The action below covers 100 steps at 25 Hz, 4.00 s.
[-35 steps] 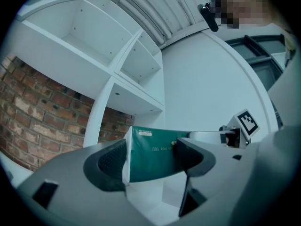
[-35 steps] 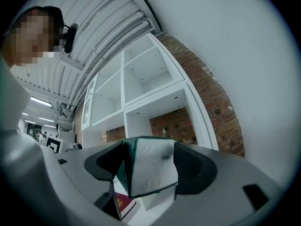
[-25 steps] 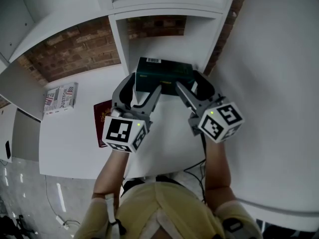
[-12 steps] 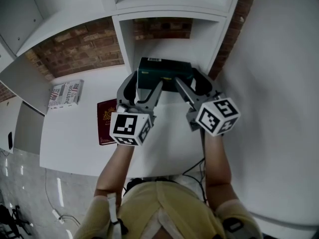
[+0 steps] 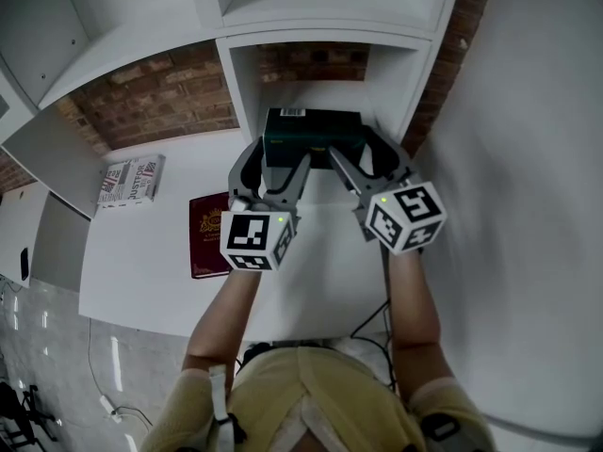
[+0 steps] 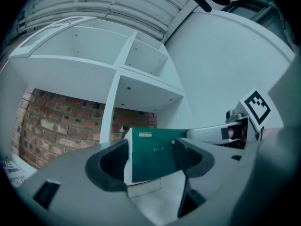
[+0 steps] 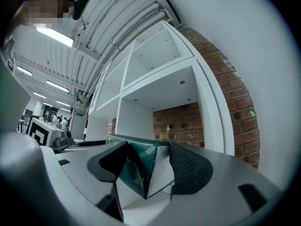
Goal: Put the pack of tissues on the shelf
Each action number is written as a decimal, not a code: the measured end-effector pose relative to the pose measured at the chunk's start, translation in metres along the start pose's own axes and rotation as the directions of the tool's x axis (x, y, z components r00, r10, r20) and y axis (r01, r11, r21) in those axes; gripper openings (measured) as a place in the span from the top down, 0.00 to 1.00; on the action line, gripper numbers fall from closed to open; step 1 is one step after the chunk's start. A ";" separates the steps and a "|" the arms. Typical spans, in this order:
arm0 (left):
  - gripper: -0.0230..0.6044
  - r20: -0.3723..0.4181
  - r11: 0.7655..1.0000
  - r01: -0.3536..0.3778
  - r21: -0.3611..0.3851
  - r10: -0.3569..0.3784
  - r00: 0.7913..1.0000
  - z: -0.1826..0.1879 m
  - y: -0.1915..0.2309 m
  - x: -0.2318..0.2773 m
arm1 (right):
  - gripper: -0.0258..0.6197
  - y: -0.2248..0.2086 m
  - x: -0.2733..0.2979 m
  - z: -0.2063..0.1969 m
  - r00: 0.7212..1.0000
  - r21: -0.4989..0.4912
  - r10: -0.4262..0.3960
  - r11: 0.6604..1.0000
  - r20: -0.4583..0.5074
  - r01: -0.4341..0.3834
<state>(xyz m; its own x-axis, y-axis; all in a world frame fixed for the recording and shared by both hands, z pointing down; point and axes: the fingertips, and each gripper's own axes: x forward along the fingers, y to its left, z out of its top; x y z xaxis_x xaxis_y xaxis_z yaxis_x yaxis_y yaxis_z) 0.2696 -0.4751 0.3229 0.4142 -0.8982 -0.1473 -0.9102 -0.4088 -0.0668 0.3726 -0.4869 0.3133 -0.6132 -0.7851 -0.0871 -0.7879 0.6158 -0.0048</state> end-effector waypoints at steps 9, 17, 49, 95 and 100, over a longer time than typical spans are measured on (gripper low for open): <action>0.46 -0.076 0.997 -0.027 0.078 0.033 0.997 -0.012 0.004 0.013 | 0.52 -0.008 0.009 -0.010 0.999 -0.109 -0.038 0.993 -0.016 0.036; 0.46 -0.142 0.987 -0.039 0.159 0.062 0.988 -0.020 0.001 0.026 | 0.55 -0.022 0.013 -0.008 0.990 -0.148 -0.143 0.979 -0.003 0.141; 0.62 -0.137 0.991 -0.110 0.070 0.119 0.983 -0.016 0.025 0.014 | 0.58 -0.026 0.029 -0.009 0.959 -0.152 -0.282 0.949 -0.013 0.277; 0.71 -0.074 0.993 0.041 -0.112 -0.050 0.996 0.032 0.102 -0.159 | 0.93 0.102 -0.048 0.018 0.911 -0.031 -0.411 0.911 0.009 0.412; 0.72 -0.090 0.994 0.024 -0.111 -0.034 0.995 0.028 0.115 -0.174 | 0.95 0.114 -0.050 0.014 0.910 -0.033 -0.416 0.909 -0.007 0.415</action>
<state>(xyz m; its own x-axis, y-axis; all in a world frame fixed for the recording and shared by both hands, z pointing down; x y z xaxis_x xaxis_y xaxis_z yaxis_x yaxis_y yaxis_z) 0.0927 -0.3619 0.3133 0.4434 -0.8946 -0.0556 -0.8943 -0.4457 0.0392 0.3140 -0.3765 0.3031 -0.2307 -0.9705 -0.0706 -0.9727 0.2318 -0.0074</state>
